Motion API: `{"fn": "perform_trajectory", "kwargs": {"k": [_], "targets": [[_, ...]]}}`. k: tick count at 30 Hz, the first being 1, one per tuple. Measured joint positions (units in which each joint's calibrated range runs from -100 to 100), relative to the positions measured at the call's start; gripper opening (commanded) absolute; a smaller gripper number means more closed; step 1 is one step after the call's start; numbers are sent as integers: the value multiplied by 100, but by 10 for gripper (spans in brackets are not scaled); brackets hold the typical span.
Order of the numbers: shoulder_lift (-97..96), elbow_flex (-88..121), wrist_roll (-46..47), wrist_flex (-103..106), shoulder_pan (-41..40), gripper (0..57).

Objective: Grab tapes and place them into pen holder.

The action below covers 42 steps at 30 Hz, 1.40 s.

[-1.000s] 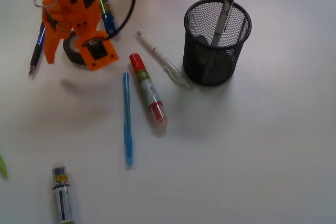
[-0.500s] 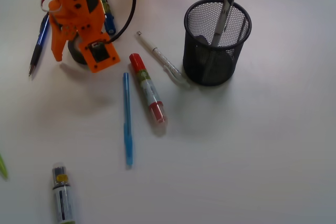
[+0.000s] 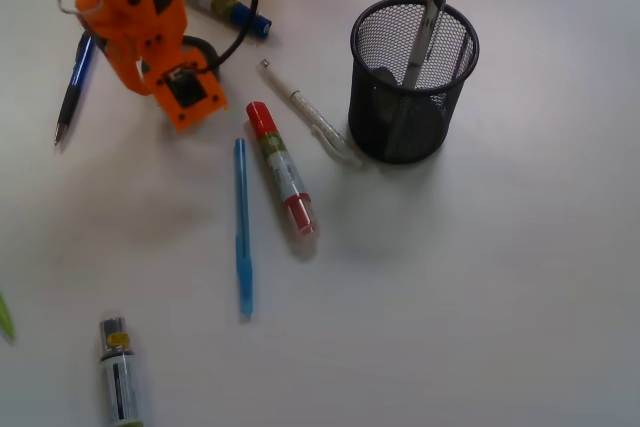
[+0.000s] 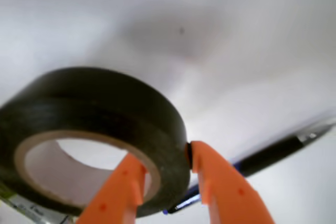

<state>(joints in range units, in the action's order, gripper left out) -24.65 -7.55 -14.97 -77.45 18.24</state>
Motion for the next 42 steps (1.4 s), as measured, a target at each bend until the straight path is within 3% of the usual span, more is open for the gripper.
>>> {"fn": "perform_trajectory", "kwargs": {"k": [9, 23, 30, 42], "targets": [[592, -3468, -186, -1970, -311, 3], [1028, -4025, -1255, -1771, -3448, 3], [200, -3962, -1328, -1469, -3774, 3], [-253, -3962, -1382, -1892, -3581, 4]]}}
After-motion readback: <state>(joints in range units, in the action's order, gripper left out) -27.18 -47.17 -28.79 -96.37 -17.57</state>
